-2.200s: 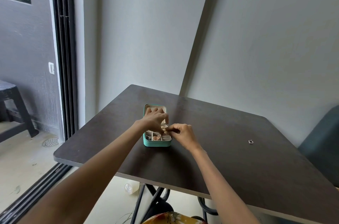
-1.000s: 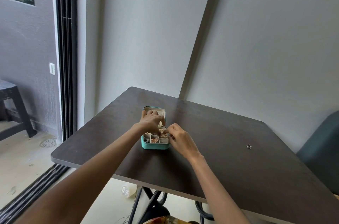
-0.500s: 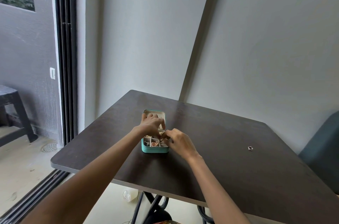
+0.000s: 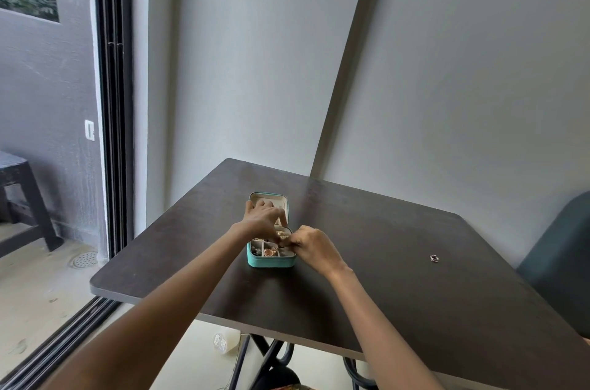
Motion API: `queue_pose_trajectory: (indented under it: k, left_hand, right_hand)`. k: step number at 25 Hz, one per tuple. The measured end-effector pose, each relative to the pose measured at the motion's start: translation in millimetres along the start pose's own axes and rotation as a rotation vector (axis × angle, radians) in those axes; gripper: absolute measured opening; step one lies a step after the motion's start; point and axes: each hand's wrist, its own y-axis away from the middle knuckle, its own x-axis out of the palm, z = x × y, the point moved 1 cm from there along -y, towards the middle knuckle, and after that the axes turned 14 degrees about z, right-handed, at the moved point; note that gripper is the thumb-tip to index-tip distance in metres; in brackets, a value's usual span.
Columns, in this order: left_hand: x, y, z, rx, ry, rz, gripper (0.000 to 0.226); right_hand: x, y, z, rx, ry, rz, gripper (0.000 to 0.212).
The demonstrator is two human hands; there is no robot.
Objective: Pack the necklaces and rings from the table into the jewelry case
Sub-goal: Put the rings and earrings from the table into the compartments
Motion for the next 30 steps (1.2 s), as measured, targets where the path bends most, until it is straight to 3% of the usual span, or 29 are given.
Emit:
queue_pose_trajectory:
  k: [7,18,22,30]
  left_hand:
    - [1.3,0.8,1.2,-0.009,0.018,0.007,0.048]
    - [0.7,-2.0,1.1,0.009,0.001,0.011,0.046]
    - [2.0,-2.9,10.8,0.020,0.118,-0.083,0.033]
    - [5.5,-8.2,11.2,-0.024,0.080,-0.133,0.040]
  right_hand:
    - [11.7,17.5,-3.1,0.058,-0.104,-0.180,0.025]
    - [23.7,23.1,2.1,0.093,-0.056,-0.260,0.031]
    - [24.3,24.0,3.4,0.077,-0.035,-0.283,0.034]
    - [24.9,24.6,4.3,0.066,-0.010,-0.306,0.035]
